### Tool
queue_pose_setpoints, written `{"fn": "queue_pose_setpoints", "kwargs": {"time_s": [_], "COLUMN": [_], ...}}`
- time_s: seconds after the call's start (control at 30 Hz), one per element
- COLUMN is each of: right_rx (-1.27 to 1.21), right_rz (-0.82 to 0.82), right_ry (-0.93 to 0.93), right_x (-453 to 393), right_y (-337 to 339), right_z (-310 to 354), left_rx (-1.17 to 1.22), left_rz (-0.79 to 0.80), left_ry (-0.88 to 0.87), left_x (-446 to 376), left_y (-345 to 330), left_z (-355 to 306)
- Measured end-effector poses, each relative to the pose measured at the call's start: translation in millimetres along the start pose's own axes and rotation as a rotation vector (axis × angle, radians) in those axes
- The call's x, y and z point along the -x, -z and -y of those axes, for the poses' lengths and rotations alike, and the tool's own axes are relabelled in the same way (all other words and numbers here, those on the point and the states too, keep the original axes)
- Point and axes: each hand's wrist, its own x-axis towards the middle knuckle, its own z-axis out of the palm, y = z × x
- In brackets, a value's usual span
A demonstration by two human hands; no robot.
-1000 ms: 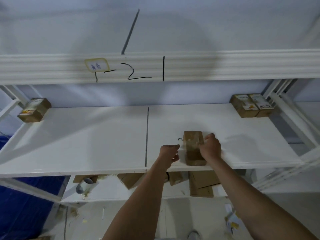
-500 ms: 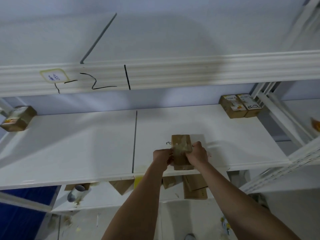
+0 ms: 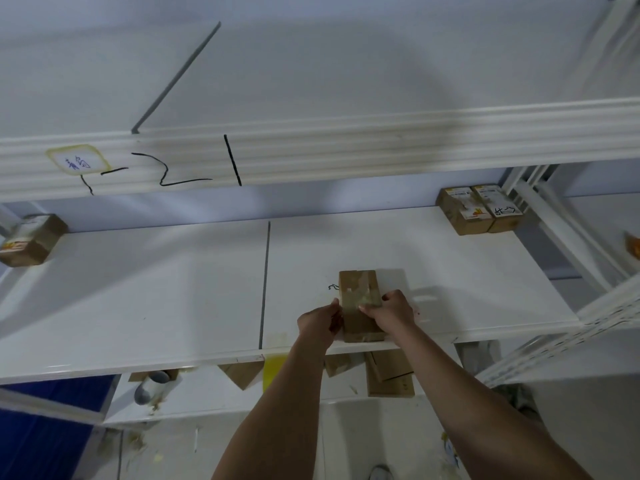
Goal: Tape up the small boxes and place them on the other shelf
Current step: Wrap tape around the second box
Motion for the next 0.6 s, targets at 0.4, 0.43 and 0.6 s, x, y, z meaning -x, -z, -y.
{"fn": "queue_pose_setpoints", "kwargs": {"time_s": [0.4, 0.43, 0.6], "right_rx": [-0.040, -0.044, -0.065], "right_rz": [-0.004, -0.007, -0.010], "right_ry": [-0.018, -0.012, -0.004], "right_x": [-1.6, -0.8, -0.5], "right_y": [-3.9, -4.5, -6.9], "right_z": [-5.0, -5.4, -6.4], "left_rx": [-0.188, -0.191, -0.236], "left_rz": [-0.129, -0.125, -0.136], "left_ry": [-0.161, -0.165, -0.215], "left_x": [-0.5, -1.5, -2.8], "left_y": [-1.0, -1.4, -5.3], "left_z": [14.5, 15.6, 19.6]}}
